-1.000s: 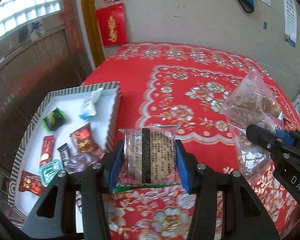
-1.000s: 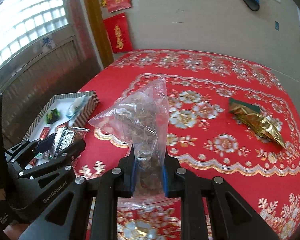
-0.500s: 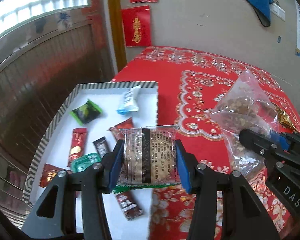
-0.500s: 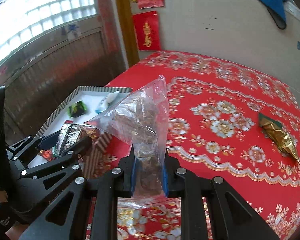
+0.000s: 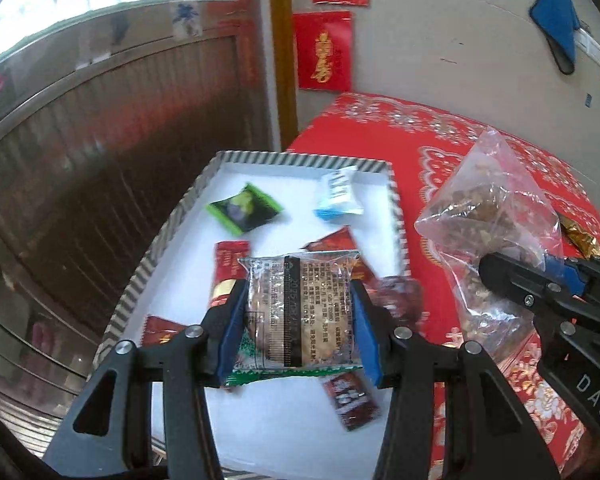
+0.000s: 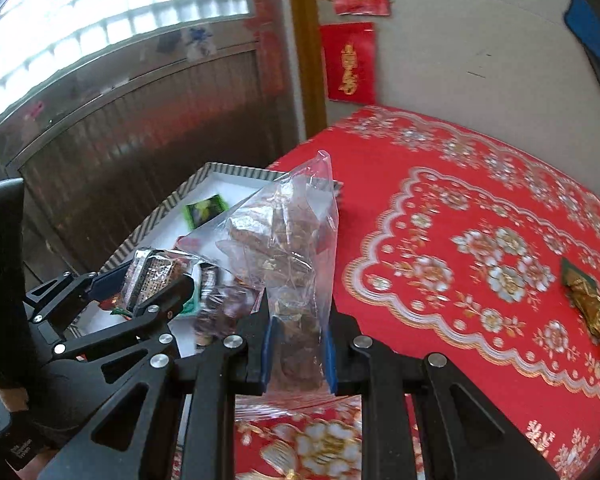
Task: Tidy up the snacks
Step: 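Carry the biscuit pack and nut bag over the white tray, then open both grippers to drop the snacks into the tray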
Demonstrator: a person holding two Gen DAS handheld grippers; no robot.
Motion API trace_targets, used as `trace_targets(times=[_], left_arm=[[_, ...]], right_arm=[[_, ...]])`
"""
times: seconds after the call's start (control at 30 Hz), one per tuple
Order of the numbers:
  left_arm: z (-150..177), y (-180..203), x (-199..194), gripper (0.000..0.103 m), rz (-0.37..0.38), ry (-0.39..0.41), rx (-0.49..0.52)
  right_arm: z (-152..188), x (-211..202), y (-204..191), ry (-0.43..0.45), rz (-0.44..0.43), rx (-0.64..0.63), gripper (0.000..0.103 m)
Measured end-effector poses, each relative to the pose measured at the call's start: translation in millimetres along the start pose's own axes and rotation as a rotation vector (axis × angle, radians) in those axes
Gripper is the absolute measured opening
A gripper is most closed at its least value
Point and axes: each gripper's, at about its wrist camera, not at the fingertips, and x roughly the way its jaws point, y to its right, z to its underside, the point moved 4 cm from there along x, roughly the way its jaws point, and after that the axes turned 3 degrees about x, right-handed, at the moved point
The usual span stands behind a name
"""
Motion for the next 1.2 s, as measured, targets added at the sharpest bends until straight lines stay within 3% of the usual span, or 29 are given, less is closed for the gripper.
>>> trace_targets(times=[0.6,1.2], left_arm=[[27,-67,12,0.051,-0.083,-0.034,-0.072],[36,-67,29,0.051,-0.099,-0.063,-0.063]], right_arm=[[-9,50,-61,-0.082,-0.094,-0.068,0.019],[0,78,-80,-0.143,-0.115,-0.087,0.02]])
